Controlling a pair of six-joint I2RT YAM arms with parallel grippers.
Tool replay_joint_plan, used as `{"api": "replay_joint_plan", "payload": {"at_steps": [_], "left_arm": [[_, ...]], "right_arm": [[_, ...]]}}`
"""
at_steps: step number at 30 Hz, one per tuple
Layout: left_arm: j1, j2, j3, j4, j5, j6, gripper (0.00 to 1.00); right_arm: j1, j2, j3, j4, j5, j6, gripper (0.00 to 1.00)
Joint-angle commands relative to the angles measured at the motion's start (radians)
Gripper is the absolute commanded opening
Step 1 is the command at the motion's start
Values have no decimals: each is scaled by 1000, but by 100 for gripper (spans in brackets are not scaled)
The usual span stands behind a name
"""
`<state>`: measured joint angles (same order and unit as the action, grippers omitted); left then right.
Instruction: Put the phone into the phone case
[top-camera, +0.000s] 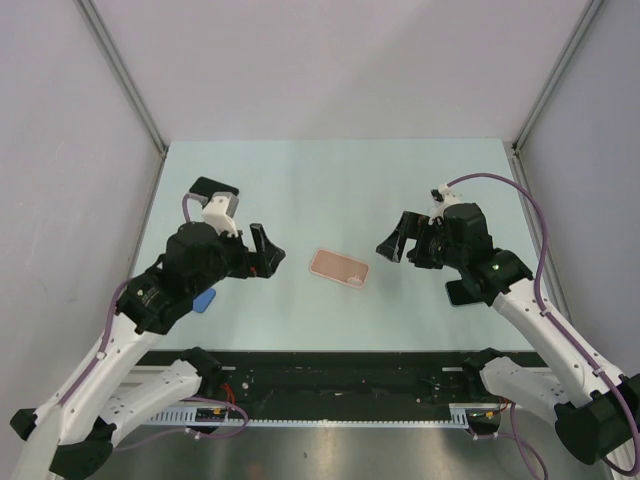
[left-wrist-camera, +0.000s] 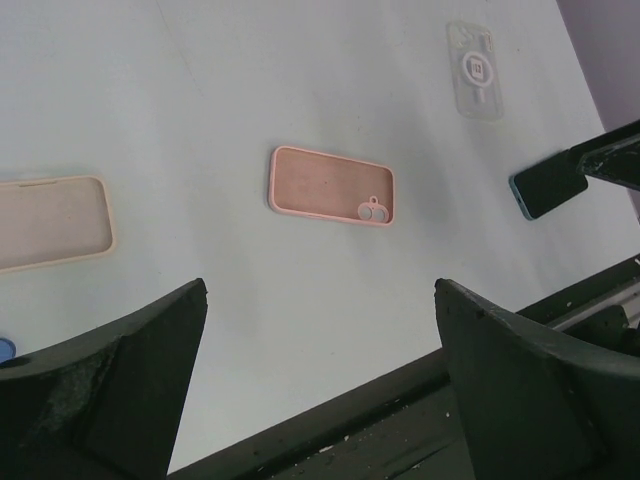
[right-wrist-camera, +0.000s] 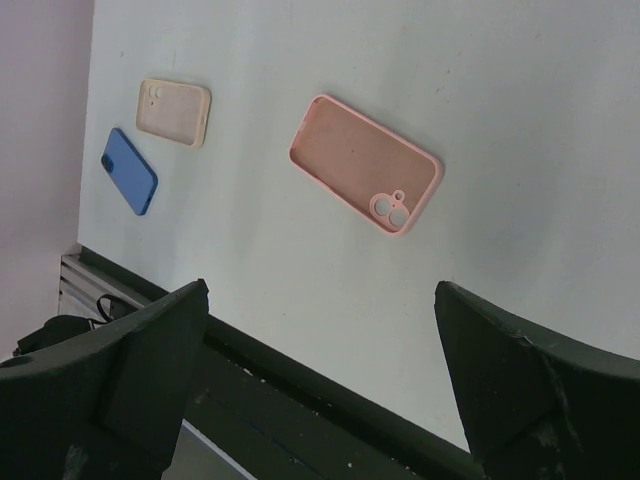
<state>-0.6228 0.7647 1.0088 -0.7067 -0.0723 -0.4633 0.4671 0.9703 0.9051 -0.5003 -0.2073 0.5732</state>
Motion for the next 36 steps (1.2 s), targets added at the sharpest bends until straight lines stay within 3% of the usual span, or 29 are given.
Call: {"api": "replay_joint_plan", "payload": {"at_steps": [1, 10, 13, 17, 22, 23, 26, 32, 36], "left_arm": [[-5, -18, 13, -7, -79, -60, 100], [47, 125, 103, -200, -305, -196, 99], [181, 179, 116, -279, -276, -294, 98], [439, 238, 108, -396, -209, -444, 93], [620, 246, 18, -364, -193, -480, 92], [690, 252, 4, -331, -190, -473, 93], [764, 321, -42, -260, -210, -434, 100], [870, 530, -30, -290, -259, -451, 100], [882, 625, -19, -261, -273, -434, 100]], "right_arm": [[-4, -4, 21, 11, -6, 10, 100], [-5, -4, 21, 2, 17, -42, 100], [-2, -10, 20, 5, 5, -53, 100], [4, -24, 20, 3, -6, -67, 100], [11, -53, 8, -3, -12, -78, 100], [13, -58, 5, -4, -12, -79, 100], [16, -81, -6, -7, -9, -76, 100], [18, -122, -23, 6, -7, -67, 100], [18, -148, -31, 6, -1, -76, 100]]}}
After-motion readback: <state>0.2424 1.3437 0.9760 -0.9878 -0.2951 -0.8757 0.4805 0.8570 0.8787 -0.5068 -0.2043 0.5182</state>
